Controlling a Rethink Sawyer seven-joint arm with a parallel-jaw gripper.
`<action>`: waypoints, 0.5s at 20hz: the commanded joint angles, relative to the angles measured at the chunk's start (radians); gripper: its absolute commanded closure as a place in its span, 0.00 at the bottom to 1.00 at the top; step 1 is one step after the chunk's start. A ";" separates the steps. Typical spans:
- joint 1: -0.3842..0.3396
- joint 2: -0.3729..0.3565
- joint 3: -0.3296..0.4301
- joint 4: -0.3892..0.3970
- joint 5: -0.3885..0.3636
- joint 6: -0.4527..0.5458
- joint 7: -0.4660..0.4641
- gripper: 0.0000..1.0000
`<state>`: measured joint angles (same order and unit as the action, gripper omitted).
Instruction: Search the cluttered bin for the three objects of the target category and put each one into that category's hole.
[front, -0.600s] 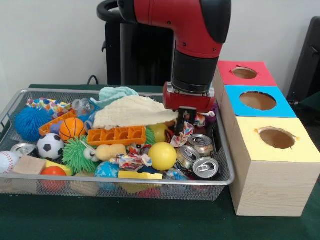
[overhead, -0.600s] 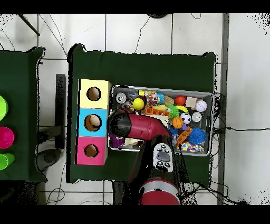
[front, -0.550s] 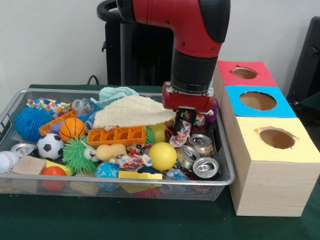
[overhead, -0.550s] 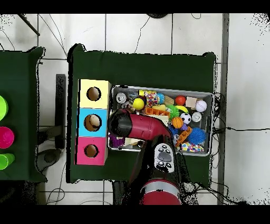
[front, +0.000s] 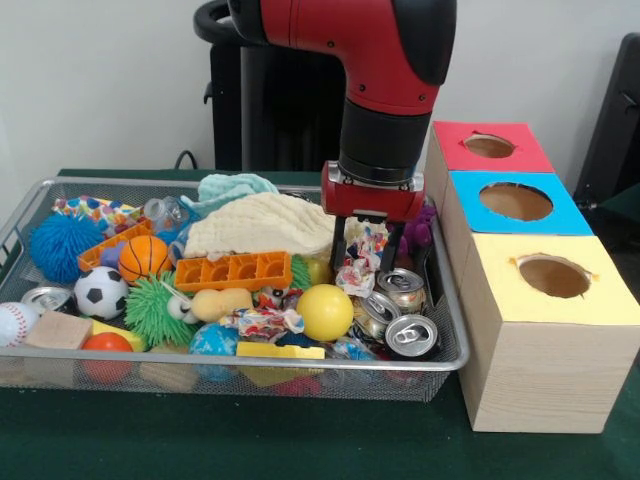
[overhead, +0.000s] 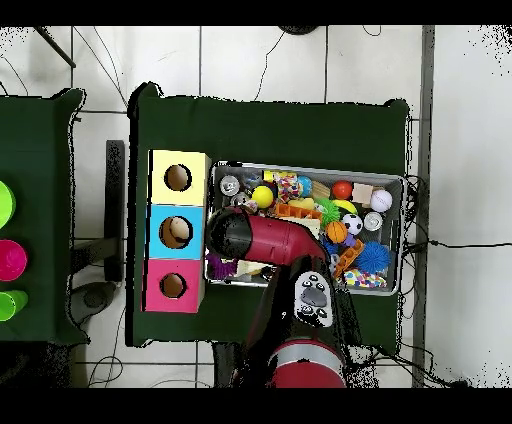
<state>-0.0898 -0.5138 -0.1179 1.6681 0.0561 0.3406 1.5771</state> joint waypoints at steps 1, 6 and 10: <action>-0.023 0.014 0.049 -0.027 -0.036 0.119 0.068 0.00; -0.026 0.013 0.051 -0.021 -0.038 0.114 0.069 0.00; -0.028 0.011 0.052 -0.011 -0.039 0.102 0.071 0.00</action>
<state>-0.0899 -0.5138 -0.1179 1.6681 0.0561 0.3527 1.5771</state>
